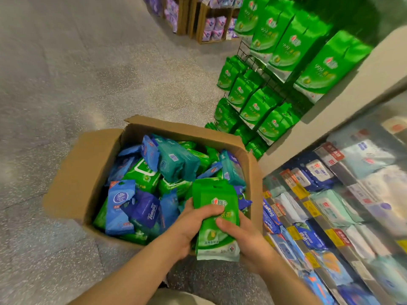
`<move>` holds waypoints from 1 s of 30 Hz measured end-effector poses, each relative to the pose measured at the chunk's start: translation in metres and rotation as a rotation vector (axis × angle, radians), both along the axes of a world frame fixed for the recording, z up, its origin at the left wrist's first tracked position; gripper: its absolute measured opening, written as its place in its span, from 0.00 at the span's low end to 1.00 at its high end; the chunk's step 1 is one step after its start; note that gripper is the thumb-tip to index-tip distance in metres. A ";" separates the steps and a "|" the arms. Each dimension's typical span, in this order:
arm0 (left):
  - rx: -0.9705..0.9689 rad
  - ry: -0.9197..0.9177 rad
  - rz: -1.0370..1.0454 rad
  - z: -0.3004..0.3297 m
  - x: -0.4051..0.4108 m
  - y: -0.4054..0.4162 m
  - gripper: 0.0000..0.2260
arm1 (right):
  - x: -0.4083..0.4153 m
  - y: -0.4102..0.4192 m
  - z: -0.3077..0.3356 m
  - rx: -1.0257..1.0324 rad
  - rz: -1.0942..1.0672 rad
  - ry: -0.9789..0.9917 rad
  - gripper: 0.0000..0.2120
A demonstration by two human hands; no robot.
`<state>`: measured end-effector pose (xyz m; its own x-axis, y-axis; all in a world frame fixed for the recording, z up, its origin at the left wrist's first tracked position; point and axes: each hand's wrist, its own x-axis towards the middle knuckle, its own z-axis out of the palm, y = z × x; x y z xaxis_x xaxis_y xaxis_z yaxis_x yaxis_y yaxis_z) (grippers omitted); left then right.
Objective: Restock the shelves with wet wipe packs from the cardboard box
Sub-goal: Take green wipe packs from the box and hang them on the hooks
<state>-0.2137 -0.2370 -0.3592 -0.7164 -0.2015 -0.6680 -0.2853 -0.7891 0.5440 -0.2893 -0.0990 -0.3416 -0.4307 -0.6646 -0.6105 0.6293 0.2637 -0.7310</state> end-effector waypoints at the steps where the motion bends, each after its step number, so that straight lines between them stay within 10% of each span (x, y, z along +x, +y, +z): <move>1: -0.010 -0.001 -0.016 0.004 -0.006 0.009 0.42 | -0.002 0.011 0.004 -0.006 -0.028 -0.001 0.43; 13: -0.056 0.151 -0.438 0.081 -0.077 0.181 0.38 | -0.035 0.208 0.077 -0.016 -0.461 0.109 0.26; 30: -0.097 0.249 -0.796 0.153 -0.138 0.395 0.26 | -0.034 0.436 0.139 0.062 -0.775 0.404 0.29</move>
